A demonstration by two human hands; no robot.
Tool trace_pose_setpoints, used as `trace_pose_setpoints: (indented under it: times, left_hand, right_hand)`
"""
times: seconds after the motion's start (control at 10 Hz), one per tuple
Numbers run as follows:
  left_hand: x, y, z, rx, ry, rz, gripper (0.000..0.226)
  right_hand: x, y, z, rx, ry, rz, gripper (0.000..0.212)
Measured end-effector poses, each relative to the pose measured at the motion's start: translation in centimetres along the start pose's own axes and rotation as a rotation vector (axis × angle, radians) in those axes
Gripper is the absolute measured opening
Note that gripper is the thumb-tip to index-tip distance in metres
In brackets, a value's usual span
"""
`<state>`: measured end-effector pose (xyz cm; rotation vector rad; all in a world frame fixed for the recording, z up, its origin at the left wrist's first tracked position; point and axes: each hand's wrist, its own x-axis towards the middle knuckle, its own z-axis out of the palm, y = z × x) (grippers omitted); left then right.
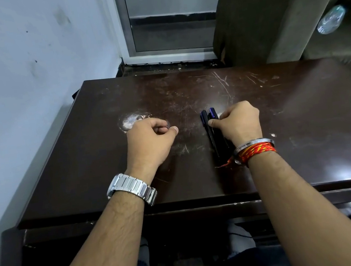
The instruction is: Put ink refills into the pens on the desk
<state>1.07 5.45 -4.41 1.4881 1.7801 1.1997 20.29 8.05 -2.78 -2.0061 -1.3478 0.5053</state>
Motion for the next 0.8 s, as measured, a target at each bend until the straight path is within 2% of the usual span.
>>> trace_pose_setpoints:
  times: [0.3, 0.5, 0.7, 0.8]
  left_hand:
    - [0.0, 0.2, -0.1, 0.02, 0.007, 0.002, 0.01]
    - [0.2, 0.2, -0.8, 0.056, 0.072, -0.025, 0.002]
    - [0.8, -0.1, -1.9, 0.129, 0.195, -0.115, 0.022]
    - [0.4, 0.3, -2.0, 0.12, 0.185, -0.147, 0.019]
  right_hand:
    - [0.0, 0.1, 0.1, -0.037, -0.041, 0.029, 0.044]
    - [0.1, 0.0, 0.2, -0.024, -0.05, 0.069, 0.038]
    - [-0.1, -0.2, 0.5, 0.011, 0.009, -0.002, 0.037]
    - [-0.5, -0.7, 0.6, 0.046, 0.044, -0.018, 0.04]
